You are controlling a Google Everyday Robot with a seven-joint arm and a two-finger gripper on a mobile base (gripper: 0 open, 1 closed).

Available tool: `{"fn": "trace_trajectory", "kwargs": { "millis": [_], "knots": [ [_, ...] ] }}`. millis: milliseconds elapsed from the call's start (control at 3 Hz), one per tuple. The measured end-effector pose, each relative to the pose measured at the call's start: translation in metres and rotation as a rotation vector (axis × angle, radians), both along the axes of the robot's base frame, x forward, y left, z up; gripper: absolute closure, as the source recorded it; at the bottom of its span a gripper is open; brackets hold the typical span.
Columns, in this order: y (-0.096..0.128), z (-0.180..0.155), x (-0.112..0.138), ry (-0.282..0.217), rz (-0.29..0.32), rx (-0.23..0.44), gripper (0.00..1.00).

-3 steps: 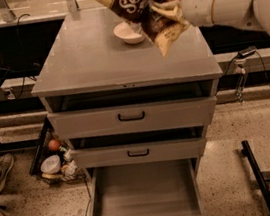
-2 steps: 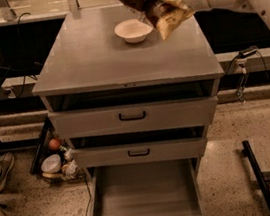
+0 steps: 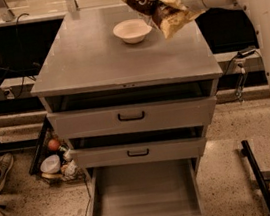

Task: Pick brown chip bag from bottom drawer and place on counter

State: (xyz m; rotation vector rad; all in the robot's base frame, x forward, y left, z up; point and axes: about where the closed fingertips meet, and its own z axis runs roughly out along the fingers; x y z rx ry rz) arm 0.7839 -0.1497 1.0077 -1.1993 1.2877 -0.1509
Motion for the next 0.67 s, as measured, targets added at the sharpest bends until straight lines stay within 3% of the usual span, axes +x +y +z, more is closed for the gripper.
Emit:
{"fn": "trace_trajectory", "kwargs": {
  "millis": [667],
  "knots": [
    [-0.015, -0.060, -0.002, 0.100, -0.037, 0.021, 1.00]
  ]
}}
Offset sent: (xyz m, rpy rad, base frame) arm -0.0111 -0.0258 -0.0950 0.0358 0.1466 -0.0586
